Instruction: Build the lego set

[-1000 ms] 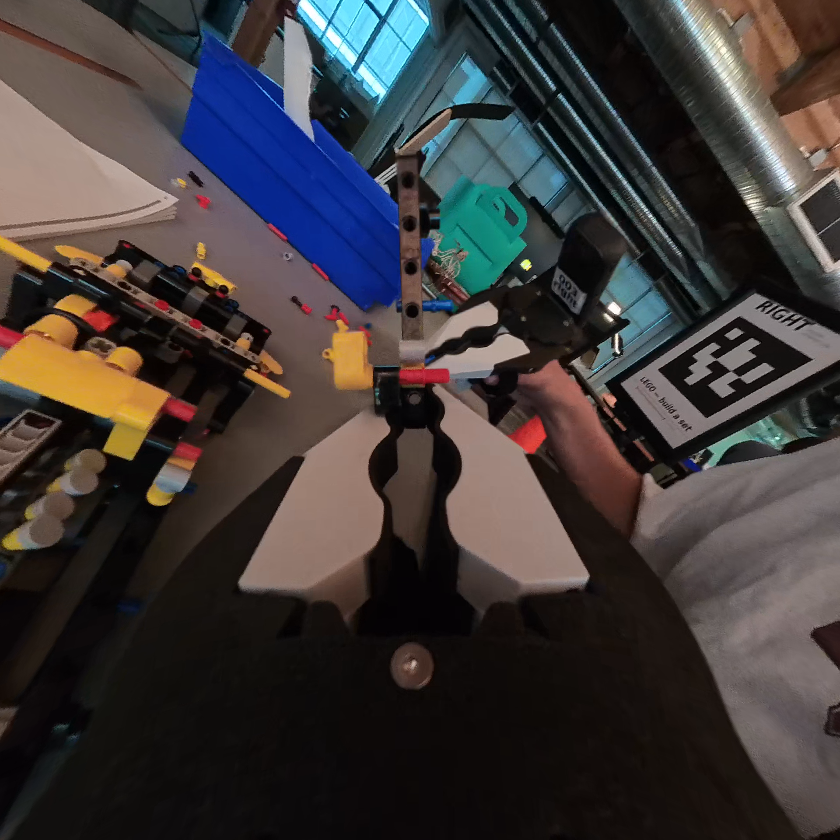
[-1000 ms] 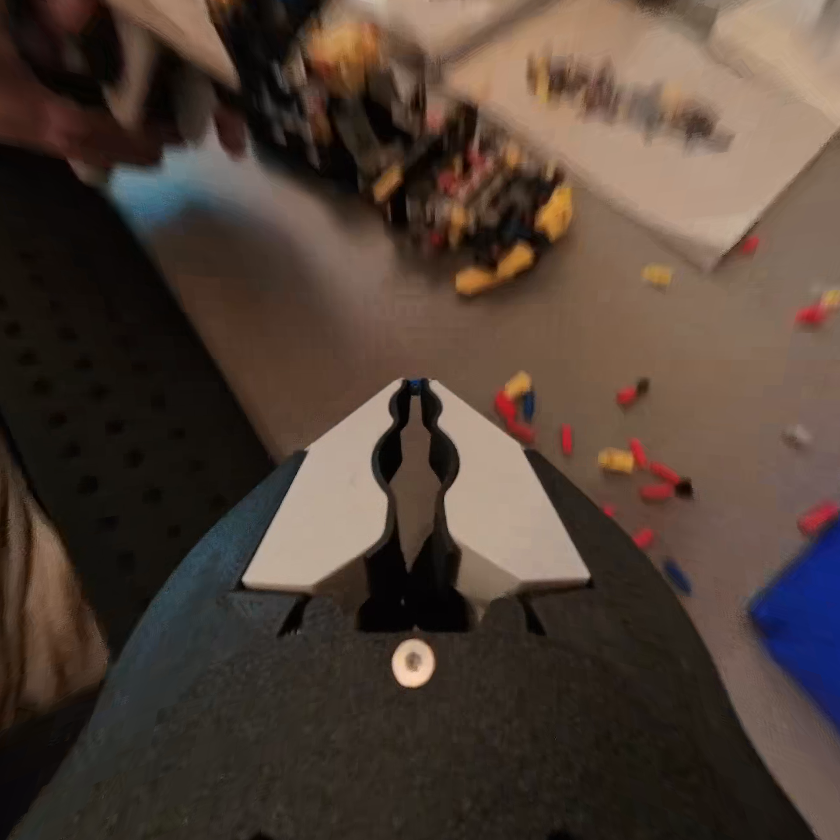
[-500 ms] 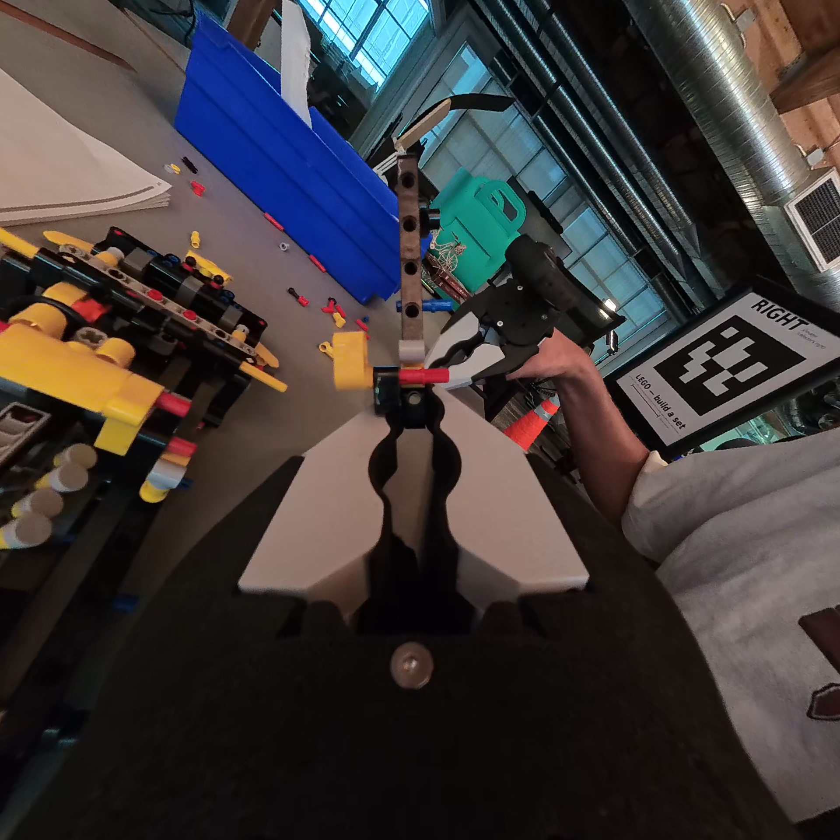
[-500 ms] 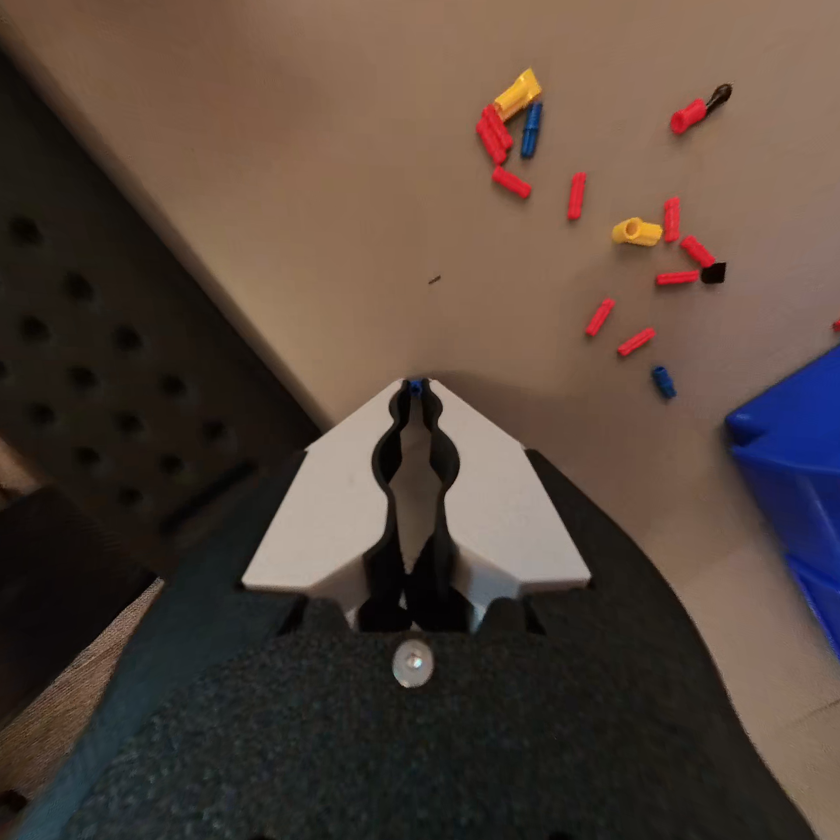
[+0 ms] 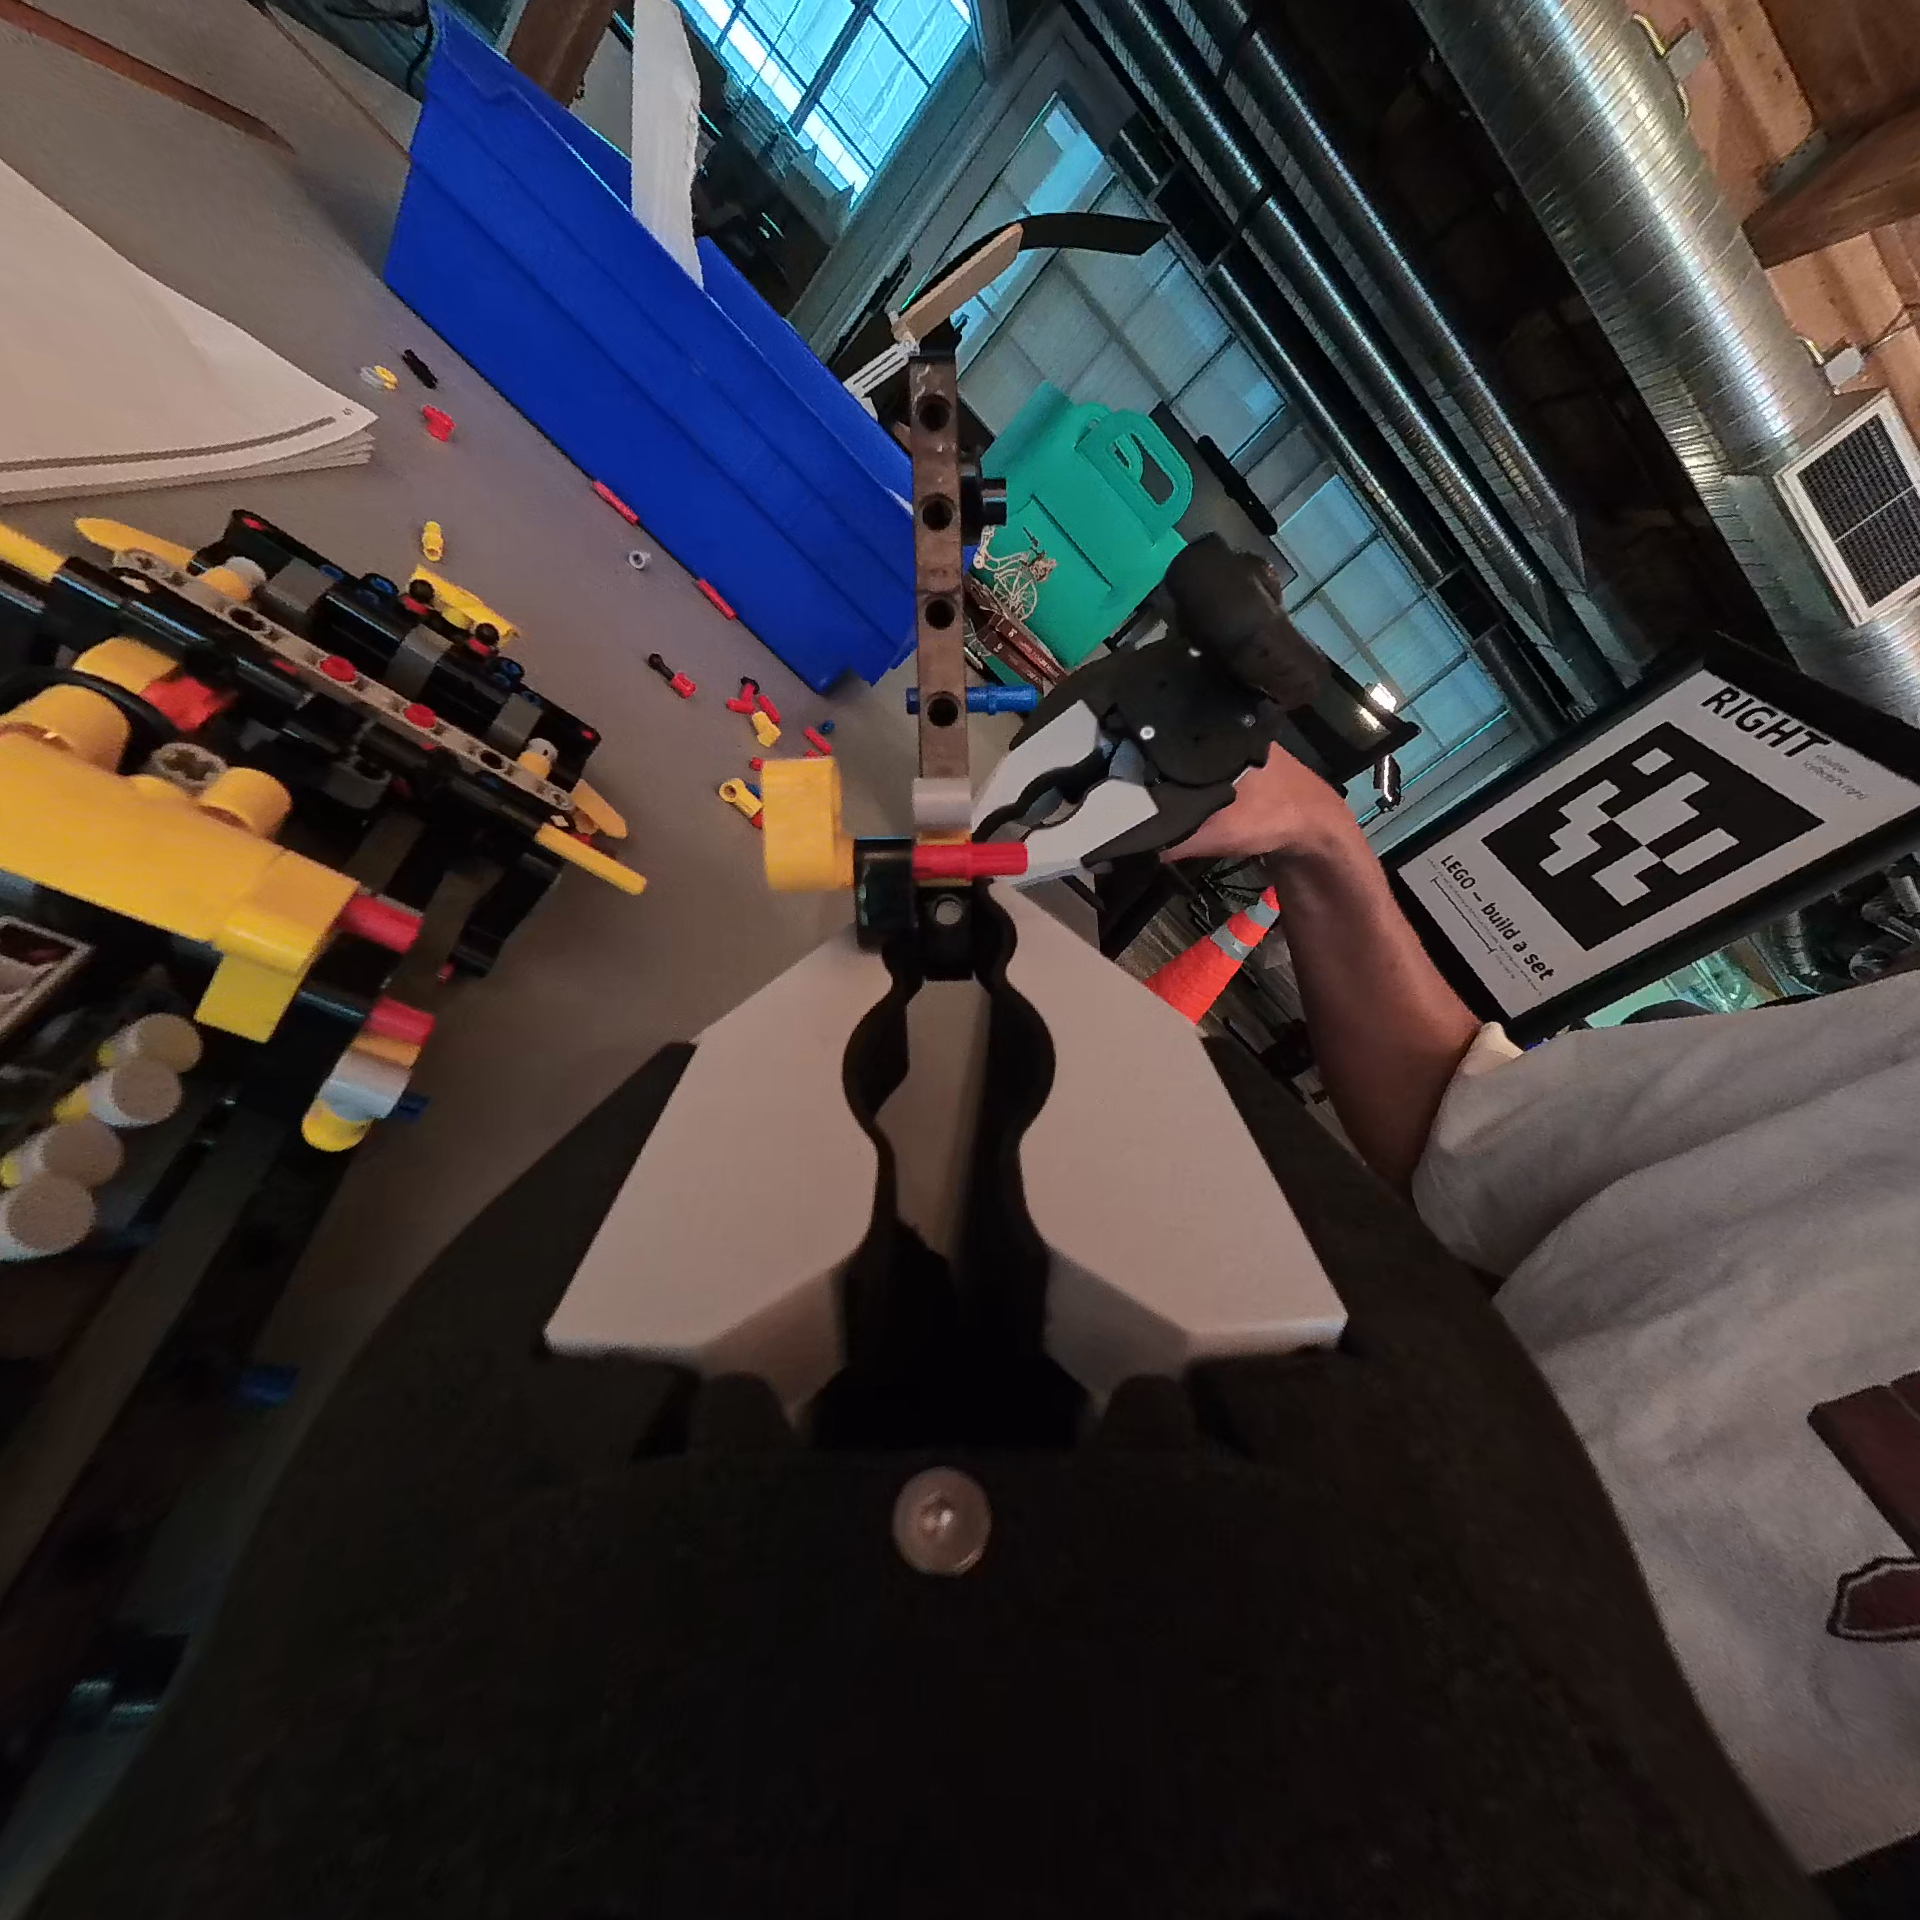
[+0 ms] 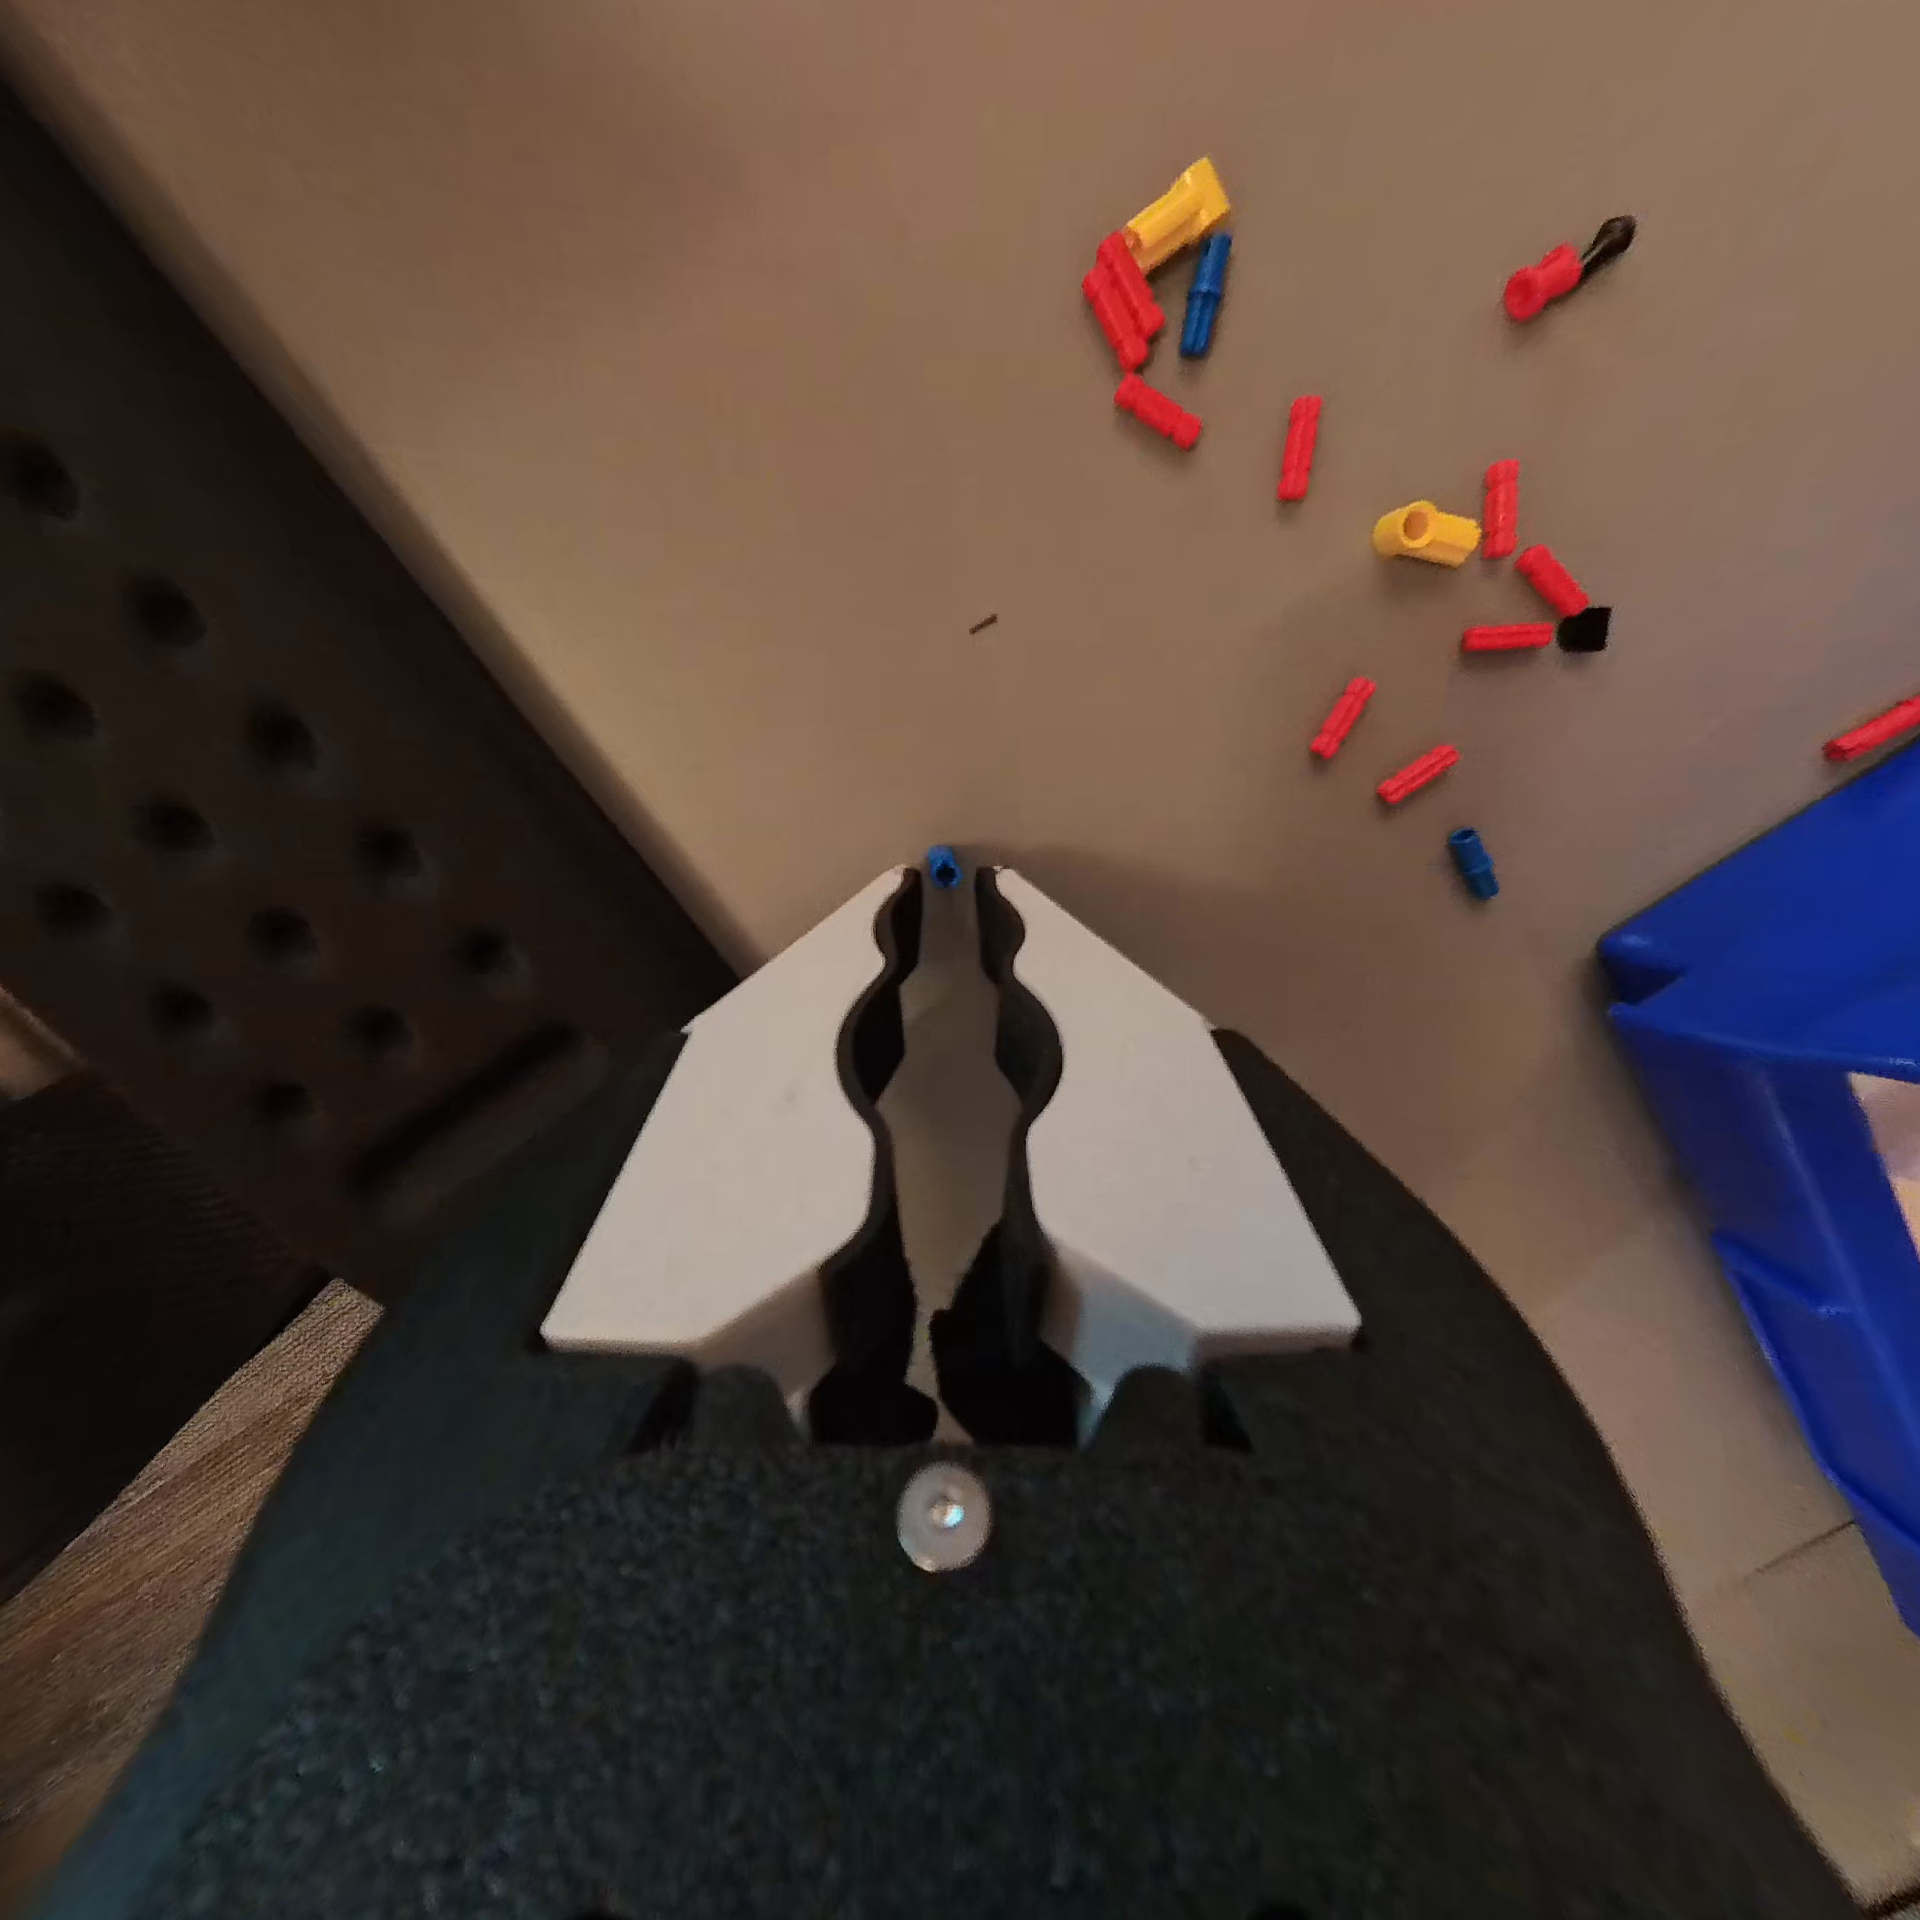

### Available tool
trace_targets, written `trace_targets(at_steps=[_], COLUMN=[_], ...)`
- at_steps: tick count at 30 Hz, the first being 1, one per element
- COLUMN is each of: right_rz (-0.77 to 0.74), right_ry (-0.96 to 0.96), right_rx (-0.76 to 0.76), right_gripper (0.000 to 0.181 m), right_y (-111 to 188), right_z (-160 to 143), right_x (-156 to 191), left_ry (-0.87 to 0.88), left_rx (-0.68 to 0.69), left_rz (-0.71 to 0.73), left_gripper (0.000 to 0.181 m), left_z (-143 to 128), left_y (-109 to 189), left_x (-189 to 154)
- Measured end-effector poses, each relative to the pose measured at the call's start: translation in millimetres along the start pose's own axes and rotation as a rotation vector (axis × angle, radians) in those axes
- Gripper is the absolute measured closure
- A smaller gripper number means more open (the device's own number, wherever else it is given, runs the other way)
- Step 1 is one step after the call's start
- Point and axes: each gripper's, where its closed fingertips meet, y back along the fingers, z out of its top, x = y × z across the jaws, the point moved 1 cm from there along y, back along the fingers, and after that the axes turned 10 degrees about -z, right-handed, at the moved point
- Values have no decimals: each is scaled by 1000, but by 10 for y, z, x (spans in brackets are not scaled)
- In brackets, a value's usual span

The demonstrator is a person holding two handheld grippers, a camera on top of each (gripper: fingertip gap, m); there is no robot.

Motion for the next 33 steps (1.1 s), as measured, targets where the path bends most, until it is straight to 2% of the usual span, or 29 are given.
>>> trace_targets(at_steps=[7, 10, 12, 16, 18, 20, 25, 33], right_rz=[1, -27, -16, -89, -257, -261, -326, -366], right_ry=[13, 22, 25, 53, 11, -61, -95, -75], right_rx=[-6, -54, -227, -684, -771, -802, -769, -694], right_gripper=[177, 177, 178, 178, 178, 178, 177, 177], right_y=[-3, 43, 211, 676, 684, 629, 507, 389], right_z=[44, 145, 513, 1691, 2055, 2269, 2411, 2382], right_x=[-1, -19, 92, 669, 767, 857, 868, 829], left_ry=[-3, -1, 18, 134, 184, 197, 141, 138], left_rx=[7, -4, -52, -152, -190, -210, -199, -189], left_rz=[0, 1, -15, -73, -89, -81, -26, 24], left_gripper=[174, 174, 174, 174, 174, 174, 174, 174], left_z=[-12, 2, 63, 172, 202, 223, 226, 198], left_y=[-7, 1, 29, 102, 137, 167, 175, 180], left_x=[-3, 4, -3, 23, 49, 76, 104, 167])
